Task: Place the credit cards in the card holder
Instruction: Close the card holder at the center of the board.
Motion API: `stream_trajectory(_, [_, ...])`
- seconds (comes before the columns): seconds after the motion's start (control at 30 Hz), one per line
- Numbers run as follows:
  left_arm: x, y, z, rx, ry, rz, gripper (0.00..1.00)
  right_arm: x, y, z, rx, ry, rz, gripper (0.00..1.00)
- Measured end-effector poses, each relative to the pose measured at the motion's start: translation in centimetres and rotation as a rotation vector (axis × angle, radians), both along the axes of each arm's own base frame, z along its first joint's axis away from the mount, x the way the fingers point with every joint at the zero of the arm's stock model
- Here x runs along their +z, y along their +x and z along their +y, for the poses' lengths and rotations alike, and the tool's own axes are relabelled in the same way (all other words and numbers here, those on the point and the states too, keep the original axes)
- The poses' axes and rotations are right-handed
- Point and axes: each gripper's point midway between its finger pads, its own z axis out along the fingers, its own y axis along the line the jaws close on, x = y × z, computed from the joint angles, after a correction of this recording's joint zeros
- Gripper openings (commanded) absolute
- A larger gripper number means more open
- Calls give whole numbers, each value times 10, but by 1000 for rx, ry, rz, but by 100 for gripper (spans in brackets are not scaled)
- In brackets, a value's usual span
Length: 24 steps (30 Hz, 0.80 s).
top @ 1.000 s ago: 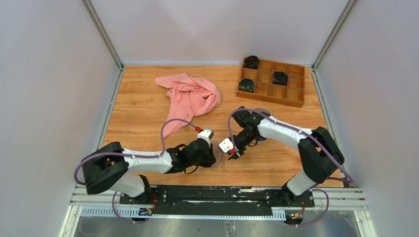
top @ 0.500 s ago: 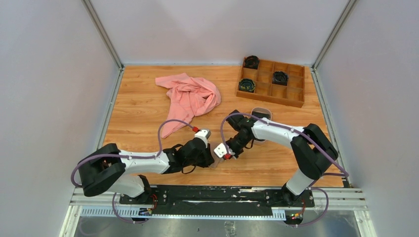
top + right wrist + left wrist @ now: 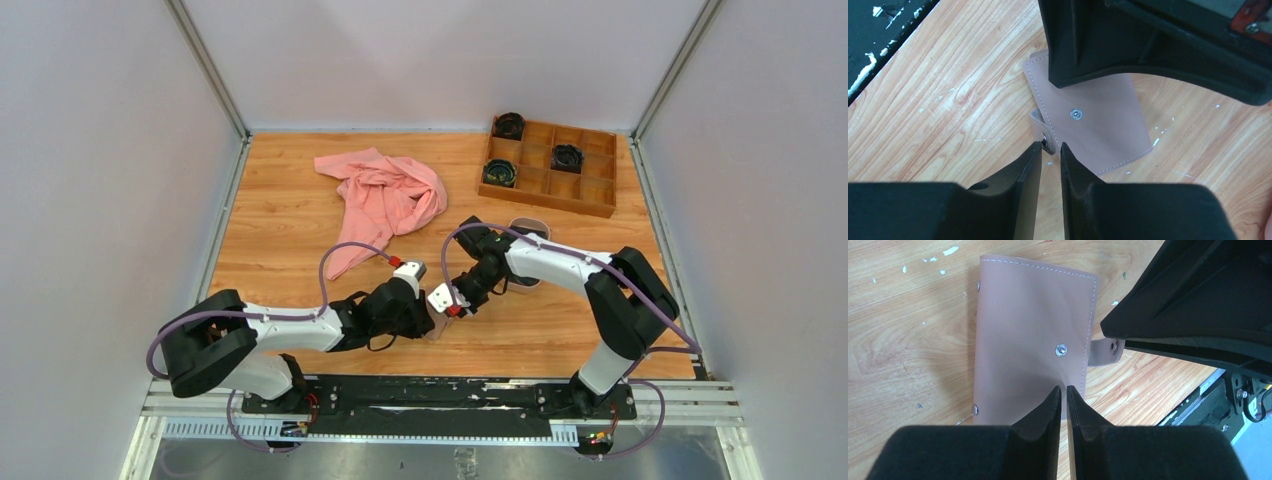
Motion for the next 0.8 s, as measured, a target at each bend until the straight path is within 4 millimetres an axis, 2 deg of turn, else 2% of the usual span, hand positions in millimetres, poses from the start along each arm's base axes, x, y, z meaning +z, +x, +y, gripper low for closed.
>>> stream_trajectory(0.33, [0,0,0,-3,-8,4,14,1,1,-1,-8,-6,-6,21])
stream_trajectory(0.6, [0,0,-1,-3,-8,4,14,5,-7,2,3,20,35,26])
stream_trajectory(0.73, [0,0,-1,-5,-10,4,14,6,-12,1,10,20,54,21])
stream_trajectory(0.8, [0,0,-1,-6,-11,5,14,6,-15,1,17,19,63,14])
